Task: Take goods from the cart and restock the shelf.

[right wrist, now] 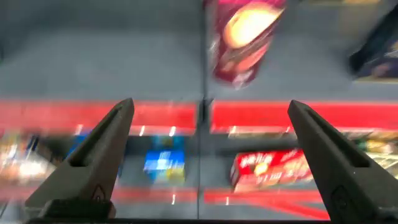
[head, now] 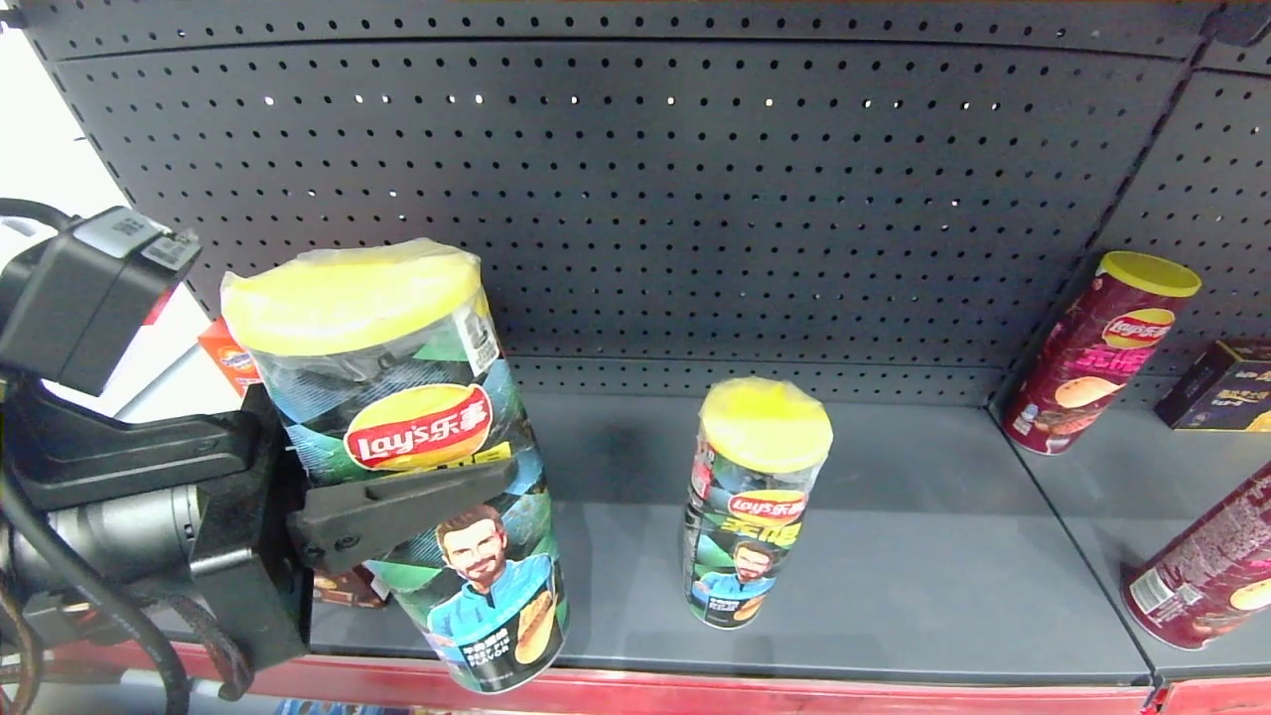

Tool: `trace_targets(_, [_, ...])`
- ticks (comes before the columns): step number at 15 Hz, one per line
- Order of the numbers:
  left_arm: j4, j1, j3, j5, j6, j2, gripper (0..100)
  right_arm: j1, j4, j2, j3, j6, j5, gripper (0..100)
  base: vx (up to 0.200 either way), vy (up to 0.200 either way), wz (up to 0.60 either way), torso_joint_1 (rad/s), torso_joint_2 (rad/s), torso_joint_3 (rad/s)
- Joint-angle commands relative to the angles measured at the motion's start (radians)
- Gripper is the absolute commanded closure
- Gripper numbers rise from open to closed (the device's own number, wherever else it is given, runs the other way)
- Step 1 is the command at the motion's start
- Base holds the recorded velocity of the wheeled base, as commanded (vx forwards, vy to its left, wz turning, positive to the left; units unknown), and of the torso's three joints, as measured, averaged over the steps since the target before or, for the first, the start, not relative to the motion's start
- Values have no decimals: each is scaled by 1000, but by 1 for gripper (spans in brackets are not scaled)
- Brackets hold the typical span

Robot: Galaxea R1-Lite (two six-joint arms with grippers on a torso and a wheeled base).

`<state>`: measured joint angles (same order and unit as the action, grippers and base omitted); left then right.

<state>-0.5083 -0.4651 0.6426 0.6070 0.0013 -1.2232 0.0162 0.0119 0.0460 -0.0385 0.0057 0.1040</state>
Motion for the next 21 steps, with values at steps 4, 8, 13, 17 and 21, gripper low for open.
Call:
trace_targets(4, [5, -3, -34, 2, 2, 22, 100, -5, -20, -40, 37, -58, -178, 0, 0, 0, 0, 0, 0, 0])
trace_targets(8, [-3, -1, -20, 8, 2, 21, 100, -5, -17, -40, 39, 5, -116, 0, 0, 0, 0, 0, 0, 0])
trace_targets(13, [-3, 3, 63, 8, 6, -38, 100, -5, -17, -40, 39, 3, -116, 0, 0, 0, 0, 0, 0, 0])
trace_targets(17, [-6, 2, 157, 8, 115, -136, 100, -5, -17, -40, 39, 3, -116, 0, 0, 0, 0, 0, 0, 0])
trace_targets(21, [-3, 8, 224, -39, 111, -176, 100, -5, -17, -40, 39, 3, -116, 0, 0, 0, 0, 0, 0, 0])
